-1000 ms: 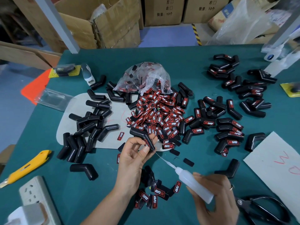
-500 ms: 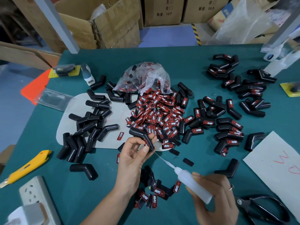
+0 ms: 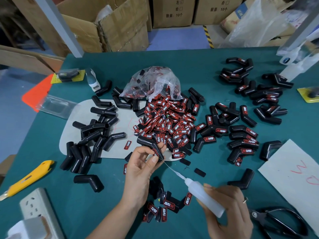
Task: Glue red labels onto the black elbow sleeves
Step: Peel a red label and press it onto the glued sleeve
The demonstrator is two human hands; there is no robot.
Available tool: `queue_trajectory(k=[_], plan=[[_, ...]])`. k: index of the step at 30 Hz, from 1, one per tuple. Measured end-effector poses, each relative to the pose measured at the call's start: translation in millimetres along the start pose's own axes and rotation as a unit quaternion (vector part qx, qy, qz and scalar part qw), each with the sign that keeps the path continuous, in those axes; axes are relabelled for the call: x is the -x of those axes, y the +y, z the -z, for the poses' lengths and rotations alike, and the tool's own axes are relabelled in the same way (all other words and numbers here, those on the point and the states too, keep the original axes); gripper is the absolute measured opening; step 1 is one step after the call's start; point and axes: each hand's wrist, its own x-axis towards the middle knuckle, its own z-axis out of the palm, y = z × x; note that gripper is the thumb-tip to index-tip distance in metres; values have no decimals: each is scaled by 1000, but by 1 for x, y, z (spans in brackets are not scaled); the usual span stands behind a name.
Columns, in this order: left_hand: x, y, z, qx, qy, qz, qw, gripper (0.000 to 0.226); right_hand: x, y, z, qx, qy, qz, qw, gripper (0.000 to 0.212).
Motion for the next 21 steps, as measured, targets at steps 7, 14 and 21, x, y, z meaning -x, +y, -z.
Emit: queue_trajectory(k=[7,14,21], plan=[[1,-1,0,-11,2,3,1000,18,3,3,-3,-5,18,8,1000,21],[0,-2,1,-10,-3,-2,1000,19,2,2,-2,-5,16,12,1000,22],[0,-2,2,-8,-3,-1,1000,18,-2,-4,-1,1,13,9,1000,16]])
